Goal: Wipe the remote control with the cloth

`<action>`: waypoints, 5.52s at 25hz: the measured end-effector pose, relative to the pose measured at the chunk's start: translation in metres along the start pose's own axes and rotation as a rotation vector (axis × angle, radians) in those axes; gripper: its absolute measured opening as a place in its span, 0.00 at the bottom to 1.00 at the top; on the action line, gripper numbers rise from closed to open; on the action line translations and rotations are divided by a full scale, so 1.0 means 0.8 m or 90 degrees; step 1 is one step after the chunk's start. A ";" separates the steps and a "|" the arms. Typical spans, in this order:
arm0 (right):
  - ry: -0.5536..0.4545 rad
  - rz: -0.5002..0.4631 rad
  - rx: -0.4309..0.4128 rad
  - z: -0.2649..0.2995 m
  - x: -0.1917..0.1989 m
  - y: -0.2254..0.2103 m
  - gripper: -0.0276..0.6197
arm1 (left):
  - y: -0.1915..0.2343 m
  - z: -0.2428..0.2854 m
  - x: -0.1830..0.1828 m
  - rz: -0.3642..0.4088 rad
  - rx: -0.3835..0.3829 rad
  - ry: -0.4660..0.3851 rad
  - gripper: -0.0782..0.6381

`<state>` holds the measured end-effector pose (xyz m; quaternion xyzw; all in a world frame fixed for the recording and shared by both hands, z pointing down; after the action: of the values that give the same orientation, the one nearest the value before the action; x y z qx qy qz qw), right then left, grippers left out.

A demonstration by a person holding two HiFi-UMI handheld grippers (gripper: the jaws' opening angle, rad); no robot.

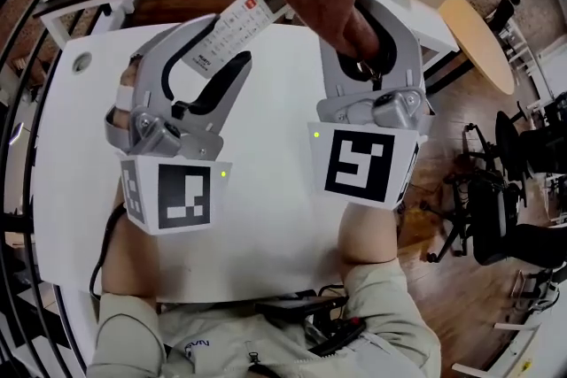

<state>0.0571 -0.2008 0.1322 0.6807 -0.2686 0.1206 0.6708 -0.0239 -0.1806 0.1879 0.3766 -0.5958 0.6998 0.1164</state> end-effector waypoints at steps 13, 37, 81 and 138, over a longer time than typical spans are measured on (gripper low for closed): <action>0.012 0.062 -0.055 0.022 0.017 0.014 0.19 | 0.038 -0.014 0.009 -0.231 0.047 -0.060 0.45; -0.127 0.016 -0.360 -0.012 -0.033 0.114 0.19 | 0.069 -0.026 0.010 -0.369 0.071 -0.142 0.45; -0.171 -0.024 -0.370 -0.031 -0.046 0.166 0.19 | 0.037 -0.044 -0.032 -0.379 0.146 -0.215 0.45; -0.149 -0.039 -0.219 0.013 -0.049 0.153 0.19 | 0.026 -0.040 -0.037 -0.414 0.262 -0.249 0.45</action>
<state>-0.0421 -0.1972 0.2148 0.5731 -0.3404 -0.0272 0.7450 -0.0286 -0.1485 0.1524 0.6857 -0.3049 0.6463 0.1382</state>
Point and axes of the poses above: the fingertips, and each gripper's own axes: z forward along the fingers, y to its left, x out of its underside, the point moved 1 cm from there along -z, backward along the fingers, and after that the axes turned 13 degrees about y, right-handed, at the moved point
